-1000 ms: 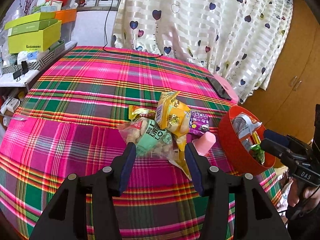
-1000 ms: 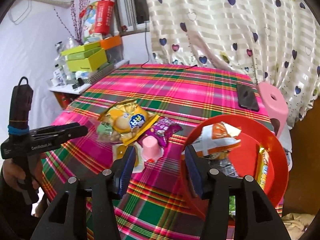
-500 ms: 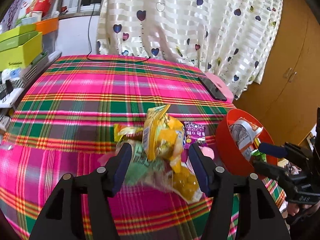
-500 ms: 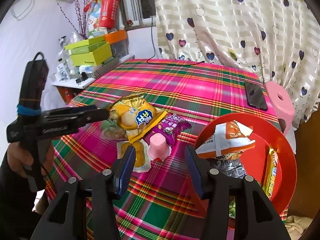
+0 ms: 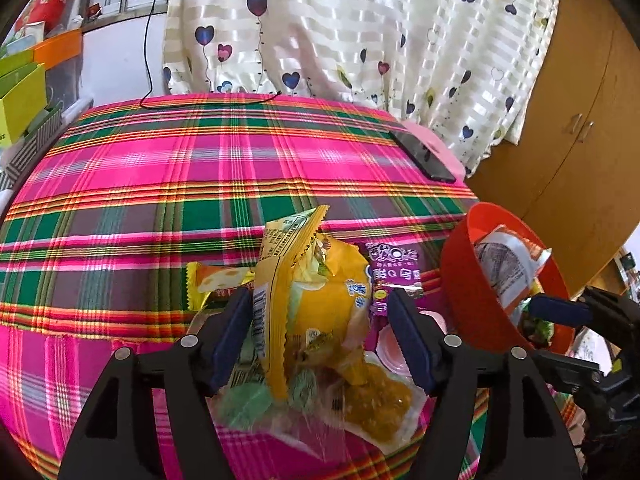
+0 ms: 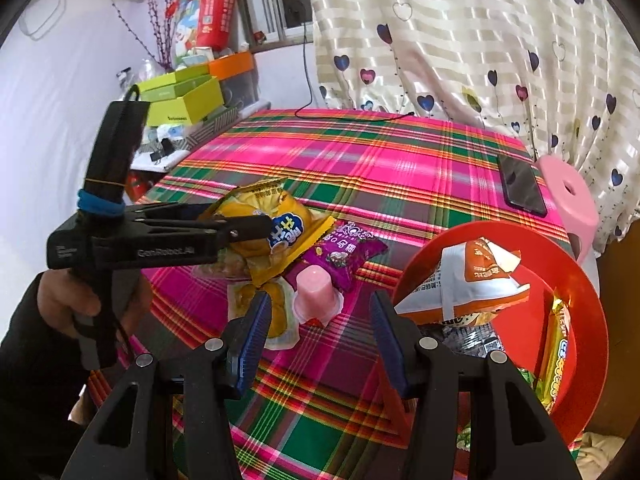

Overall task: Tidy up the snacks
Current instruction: 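Grasp the yellow chip bag with the left gripper while the right grasps the pink cup, then lift the yellow chip bag and pink cup and carry both over the red basket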

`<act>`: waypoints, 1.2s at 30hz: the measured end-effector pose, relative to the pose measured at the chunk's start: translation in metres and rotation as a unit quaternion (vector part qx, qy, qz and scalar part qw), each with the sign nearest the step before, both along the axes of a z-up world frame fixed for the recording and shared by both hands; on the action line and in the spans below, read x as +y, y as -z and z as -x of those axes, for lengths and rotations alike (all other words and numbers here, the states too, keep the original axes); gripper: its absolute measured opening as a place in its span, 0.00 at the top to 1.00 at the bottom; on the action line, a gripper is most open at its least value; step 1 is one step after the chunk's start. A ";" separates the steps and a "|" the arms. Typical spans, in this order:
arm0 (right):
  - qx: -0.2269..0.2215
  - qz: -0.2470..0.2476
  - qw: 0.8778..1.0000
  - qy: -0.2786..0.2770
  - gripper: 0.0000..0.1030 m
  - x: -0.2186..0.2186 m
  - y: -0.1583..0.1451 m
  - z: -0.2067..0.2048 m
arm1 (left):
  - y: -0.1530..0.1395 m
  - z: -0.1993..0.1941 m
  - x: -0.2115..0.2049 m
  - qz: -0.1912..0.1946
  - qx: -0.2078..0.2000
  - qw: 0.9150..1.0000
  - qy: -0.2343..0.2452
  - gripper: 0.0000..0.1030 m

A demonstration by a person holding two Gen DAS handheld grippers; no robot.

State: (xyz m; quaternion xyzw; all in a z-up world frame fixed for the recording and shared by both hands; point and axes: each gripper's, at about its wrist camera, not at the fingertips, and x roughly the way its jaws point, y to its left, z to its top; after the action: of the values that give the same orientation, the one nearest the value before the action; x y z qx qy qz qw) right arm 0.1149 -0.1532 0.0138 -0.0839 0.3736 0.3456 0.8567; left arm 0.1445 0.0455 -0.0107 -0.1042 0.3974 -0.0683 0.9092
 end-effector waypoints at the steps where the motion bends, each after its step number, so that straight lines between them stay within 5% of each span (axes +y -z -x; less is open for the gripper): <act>1: 0.001 0.000 1.000 0.000 0.52 0.000 0.001 -0.001 | 0.002 -0.003 -0.001 -0.001 0.003 1.000 0.000 0.32; 8: 0.008 0.001 1.000 0.002 0.52 0.000 0.005 -0.006 | 0.011 -0.011 -0.005 -0.020 0.016 1.000 -0.007 0.35; 11: 0.008 0.001 1.000 0.003 0.52 0.001 0.006 -0.006 | 0.009 -0.007 -0.003 -0.013 0.012 1.000 -0.010 0.51; 15: 0.008 0.002 1.000 0.000 0.52 0.002 0.007 -0.007 | 0.003 0.006 0.000 -0.013 -0.002 1.000 -0.018 0.56; 36: 0.012 0.042 0.999 -0.018 0.52 0.043 0.024 -0.016 | -0.040 0.086 0.046 0.032 -0.079 0.993 -0.078 0.58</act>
State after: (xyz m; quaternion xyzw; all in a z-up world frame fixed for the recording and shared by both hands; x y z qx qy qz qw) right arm 0.1310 -0.1101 -0.0099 -0.1224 0.3967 0.3464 0.8412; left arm 0.0589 0.0917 0.0294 -0.1579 0.3127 -0.0176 0.9365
